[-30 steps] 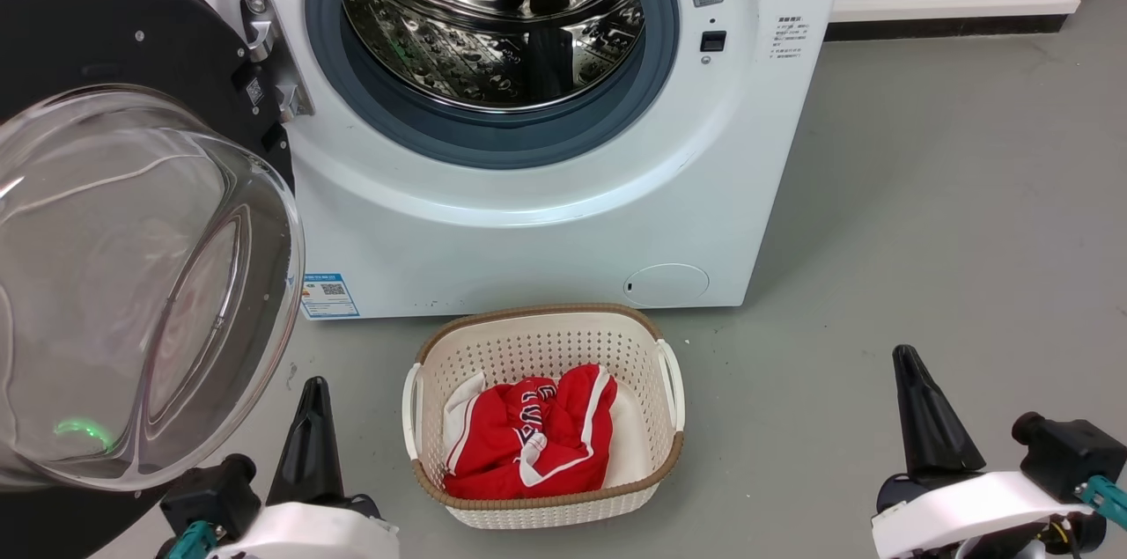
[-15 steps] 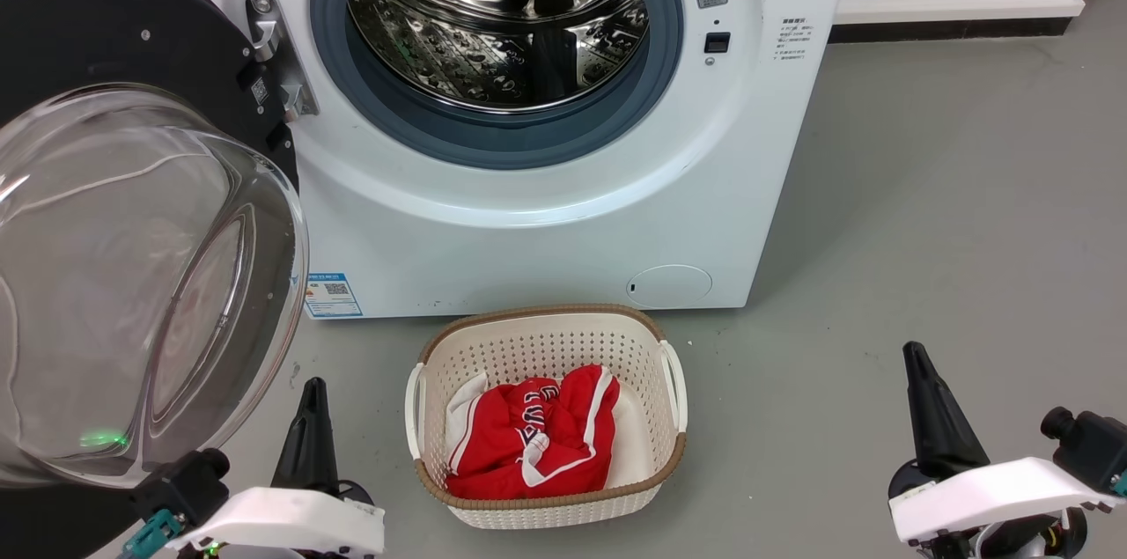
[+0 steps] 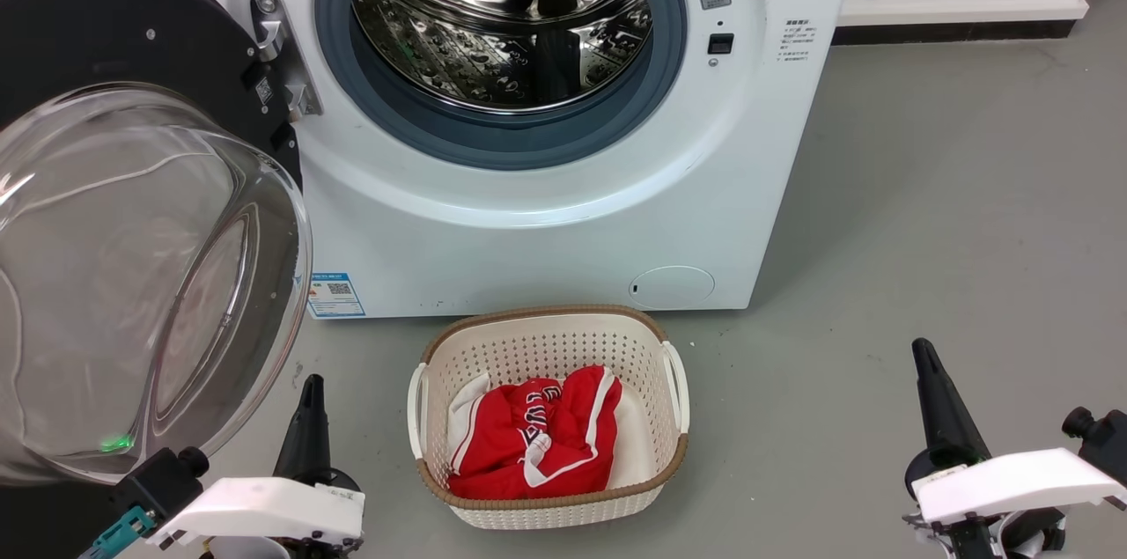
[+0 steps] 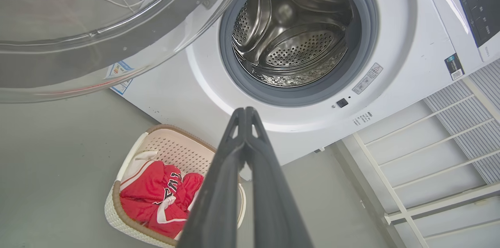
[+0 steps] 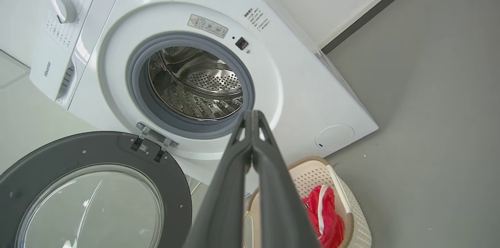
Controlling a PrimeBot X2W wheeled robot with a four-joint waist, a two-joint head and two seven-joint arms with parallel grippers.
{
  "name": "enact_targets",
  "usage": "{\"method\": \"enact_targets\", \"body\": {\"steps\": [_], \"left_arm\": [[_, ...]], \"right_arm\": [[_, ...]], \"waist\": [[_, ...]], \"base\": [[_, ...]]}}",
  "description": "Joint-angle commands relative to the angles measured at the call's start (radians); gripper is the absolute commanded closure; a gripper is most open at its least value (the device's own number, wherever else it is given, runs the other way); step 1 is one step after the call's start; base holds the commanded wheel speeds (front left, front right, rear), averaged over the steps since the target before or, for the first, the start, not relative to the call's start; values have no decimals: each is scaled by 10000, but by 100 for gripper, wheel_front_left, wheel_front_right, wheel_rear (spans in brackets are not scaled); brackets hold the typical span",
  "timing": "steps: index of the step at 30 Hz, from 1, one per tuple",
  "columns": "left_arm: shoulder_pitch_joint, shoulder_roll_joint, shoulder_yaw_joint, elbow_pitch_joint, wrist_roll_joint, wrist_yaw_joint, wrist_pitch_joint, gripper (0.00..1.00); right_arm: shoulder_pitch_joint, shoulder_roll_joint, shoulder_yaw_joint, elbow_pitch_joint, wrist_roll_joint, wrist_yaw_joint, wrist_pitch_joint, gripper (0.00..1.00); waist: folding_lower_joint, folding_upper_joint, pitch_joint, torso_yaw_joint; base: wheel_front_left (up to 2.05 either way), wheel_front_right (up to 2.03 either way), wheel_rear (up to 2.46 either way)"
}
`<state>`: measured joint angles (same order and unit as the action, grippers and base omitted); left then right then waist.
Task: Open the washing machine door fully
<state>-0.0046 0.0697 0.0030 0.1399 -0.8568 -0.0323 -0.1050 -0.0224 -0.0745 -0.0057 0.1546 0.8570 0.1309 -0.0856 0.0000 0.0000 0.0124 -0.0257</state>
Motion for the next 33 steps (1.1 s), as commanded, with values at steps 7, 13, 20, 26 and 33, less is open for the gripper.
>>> {"method": "enact_targets", "body": {"steps": [7, 13, 20, 26, 33], "left_arm": [[-361, 80, 115, 69, -1173, -175, 253, 100], [-449, 82, 193, 189, -2019, -283, 462, 100], [-542, 82, 264, 305, -2813, -385, 658, 100], [-596, 81, 325, 395, -3446, -469, 823, 100], [-699, 74, 415, 512, -4240, -576, 1022, 100]], "right_arm": [[-339, -91, -92, 33, 1215, 0, 233, 100], [-420, -97, -157, 142, 2077, 0, 416, 100], [-488, -98, -225, 237, 2862, -1, 581, 100], [-540, -95, -280, 313, 3496, 0, 716, 100], [-610, -89, -354, 425, 4293, 0, 888, 100]], "waist": [[0, 0, -9, 25], [0, 0, -17, 48], [0, 0, -25, 70], [0, 0, -31, 89], [0, 0, -41, 114]], "base": [[0, 0, 0], [0, 0, 0], [0, 0, 0], [0, 0, 0], [0, 0, 0]]}}
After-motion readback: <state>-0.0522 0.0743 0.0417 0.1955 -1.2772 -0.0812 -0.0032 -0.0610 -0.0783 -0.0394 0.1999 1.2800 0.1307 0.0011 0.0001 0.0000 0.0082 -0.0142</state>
